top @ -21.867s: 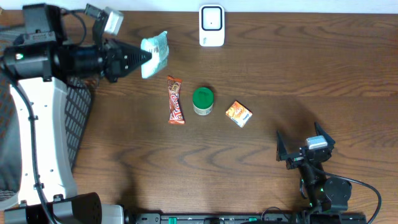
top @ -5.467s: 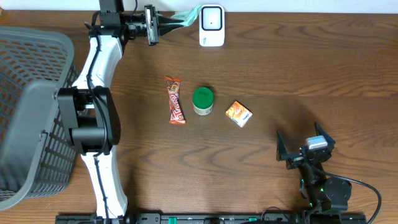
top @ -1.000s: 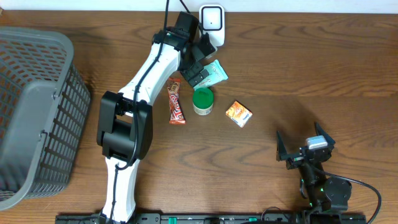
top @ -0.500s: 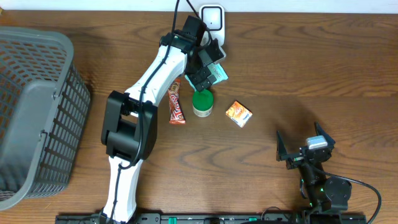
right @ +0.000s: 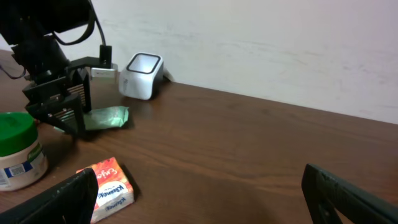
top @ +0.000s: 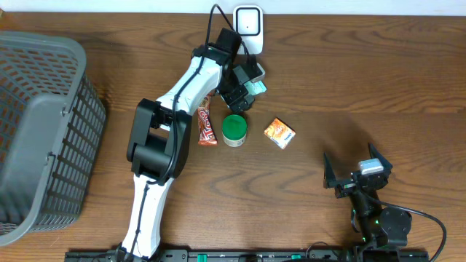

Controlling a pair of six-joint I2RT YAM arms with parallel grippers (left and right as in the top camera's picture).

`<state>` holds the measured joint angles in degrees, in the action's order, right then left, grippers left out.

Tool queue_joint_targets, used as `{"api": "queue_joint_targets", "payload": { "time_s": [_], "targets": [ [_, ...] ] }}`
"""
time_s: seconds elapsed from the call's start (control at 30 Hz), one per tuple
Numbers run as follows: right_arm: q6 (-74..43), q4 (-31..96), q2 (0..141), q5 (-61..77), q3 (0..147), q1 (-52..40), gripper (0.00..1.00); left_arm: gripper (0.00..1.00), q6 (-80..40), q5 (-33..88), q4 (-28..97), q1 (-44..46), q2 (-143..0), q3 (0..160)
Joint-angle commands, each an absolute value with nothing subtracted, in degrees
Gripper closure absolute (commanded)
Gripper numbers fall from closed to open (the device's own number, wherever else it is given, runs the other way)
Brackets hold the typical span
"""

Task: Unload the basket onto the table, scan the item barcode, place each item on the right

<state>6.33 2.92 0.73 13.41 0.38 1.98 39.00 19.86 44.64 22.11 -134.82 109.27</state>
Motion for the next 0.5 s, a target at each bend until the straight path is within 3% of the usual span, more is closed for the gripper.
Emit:
{"api": "queue_joint_targets", "payload": {
  "time_s": [0.0, 0.2, 0.33, 0.47],
  "targets": [
    [6.48, 3.2, 0.6, 13.39, 0.32, 1.41, 0.01, 0.02, 38.72, 20.8, 44.49, 20.82, -137.51, 110.06],
    [6.48, 3.2, 0.6, 13.39, 0.32, 1.41, 0.01, 0.0, 38.61, 20.51, 43.0, 20.1, -137.53, 110.06],
    [6.48, 3.2, 0.6, 13.39, 0.32, 1.41, 0.01, 0.27, 38.46, 20.32, 42.98, 20.1, -137.53, 110.17],
    [6.48, 3.2, 0.6, 13.39, 0.32, 1.41, 0.01, 0.46, 38.28, 19.53, 43.07, 20.12, -137.34, 110.76]
  ]
}}
